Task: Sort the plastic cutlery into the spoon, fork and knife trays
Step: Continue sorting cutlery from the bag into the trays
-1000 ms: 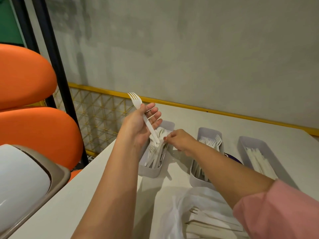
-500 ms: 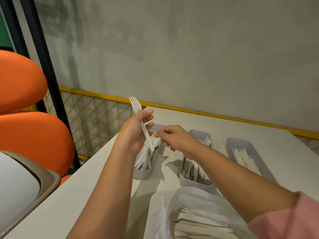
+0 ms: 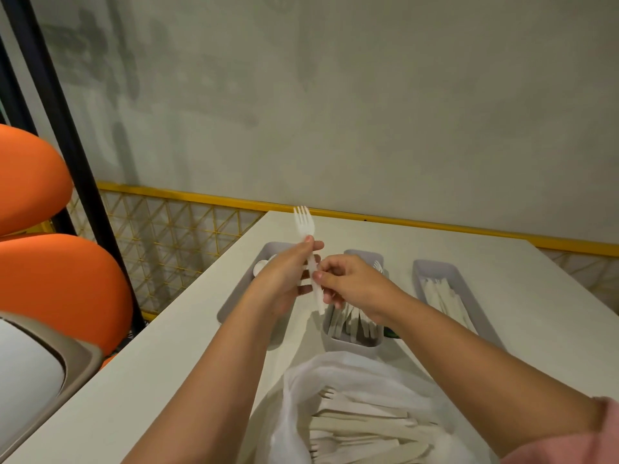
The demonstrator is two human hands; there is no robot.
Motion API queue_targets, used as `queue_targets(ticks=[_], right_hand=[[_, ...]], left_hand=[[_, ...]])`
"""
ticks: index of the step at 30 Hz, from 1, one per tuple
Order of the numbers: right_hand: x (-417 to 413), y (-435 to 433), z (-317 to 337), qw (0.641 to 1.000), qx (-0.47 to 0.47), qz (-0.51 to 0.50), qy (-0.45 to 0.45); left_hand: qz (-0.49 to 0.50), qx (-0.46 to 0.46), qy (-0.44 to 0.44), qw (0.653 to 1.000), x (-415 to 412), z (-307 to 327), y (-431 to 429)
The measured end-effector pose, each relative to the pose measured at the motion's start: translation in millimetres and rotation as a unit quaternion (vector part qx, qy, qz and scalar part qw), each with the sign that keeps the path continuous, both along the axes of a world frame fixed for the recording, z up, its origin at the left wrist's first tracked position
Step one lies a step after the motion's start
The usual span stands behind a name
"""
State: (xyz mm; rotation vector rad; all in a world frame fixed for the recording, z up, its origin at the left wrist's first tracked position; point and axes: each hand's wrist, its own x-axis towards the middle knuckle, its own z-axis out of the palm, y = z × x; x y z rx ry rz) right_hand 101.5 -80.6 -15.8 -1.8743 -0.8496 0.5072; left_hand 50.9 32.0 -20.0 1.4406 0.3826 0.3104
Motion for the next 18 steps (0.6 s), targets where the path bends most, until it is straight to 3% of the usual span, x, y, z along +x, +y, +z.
queue_targets(ticks=[6, 18], right_hand=[[24, -32, -12, 0.988, -0.039, -0.15, 0.027], [31, -31, -21, 0.966, -0.177, -0.187, 0.01]], left_hand=[[0.012, 0.171, 0.101, 0.98, 6, -21, -11], [-0.058, 0.248, 0.174, 0.951, 5, -38, -20]])
